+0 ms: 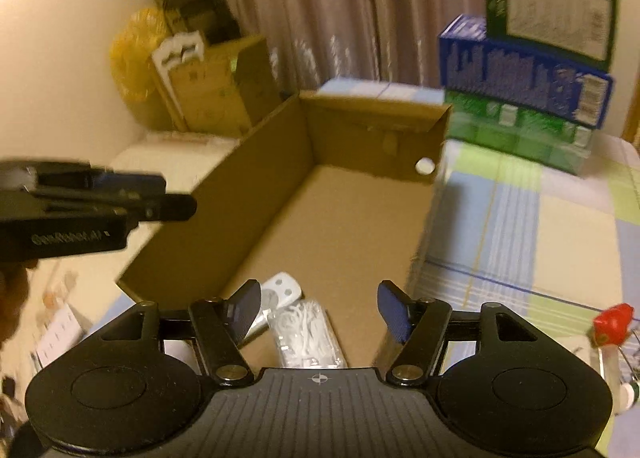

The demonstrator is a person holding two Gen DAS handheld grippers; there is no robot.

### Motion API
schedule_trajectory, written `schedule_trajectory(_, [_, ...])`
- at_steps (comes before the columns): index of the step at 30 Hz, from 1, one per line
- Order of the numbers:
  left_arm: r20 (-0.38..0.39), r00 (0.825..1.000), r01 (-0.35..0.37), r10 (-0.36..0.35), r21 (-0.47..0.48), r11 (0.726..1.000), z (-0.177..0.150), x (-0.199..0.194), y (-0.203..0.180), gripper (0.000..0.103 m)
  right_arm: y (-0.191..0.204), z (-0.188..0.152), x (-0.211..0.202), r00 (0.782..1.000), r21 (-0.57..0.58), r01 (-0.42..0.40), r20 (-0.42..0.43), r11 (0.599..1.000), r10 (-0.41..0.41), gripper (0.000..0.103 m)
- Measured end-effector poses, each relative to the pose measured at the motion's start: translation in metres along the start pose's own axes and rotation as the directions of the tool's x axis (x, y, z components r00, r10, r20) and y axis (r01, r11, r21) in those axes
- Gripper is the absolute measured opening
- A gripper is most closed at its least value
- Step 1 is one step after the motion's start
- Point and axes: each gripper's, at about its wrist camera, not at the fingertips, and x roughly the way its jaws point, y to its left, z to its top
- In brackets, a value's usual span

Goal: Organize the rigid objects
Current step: 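Open the left gripper over the cardboard box while the right gripper releases the floss box inside, then grasp the leopard-print claw clip off the white tray with the right gripper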

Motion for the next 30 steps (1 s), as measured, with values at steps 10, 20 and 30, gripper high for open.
schedule_trajectory(10, [0.105,0.993,0.055,-0.053,-0.014,0.998,0.002,-0.050,-0.047,0.059,-0.035,-0.053,-0.127,0.953,0.238,0.087,0.264,0.967,-0.151,0.077])
schedule_trajectory(20, [0.161,0.968,0.187,-0.195,0.063,0.980,-0.009,-0.086,-0.134,0.081,-0.089,-0.143,-0.218,0.885,0.399,0.284,0.241,0.872,-0.398,0.085])
schedule_trajectory(30, [0.100,0.954,0.274,-0.282,0.088,0.958,-0.046,-0.076,-0.202,0.088,-0.114,-0.192,-0.237,0.880,0.480,0.344,0.135,0.807,-0.456,0.085])
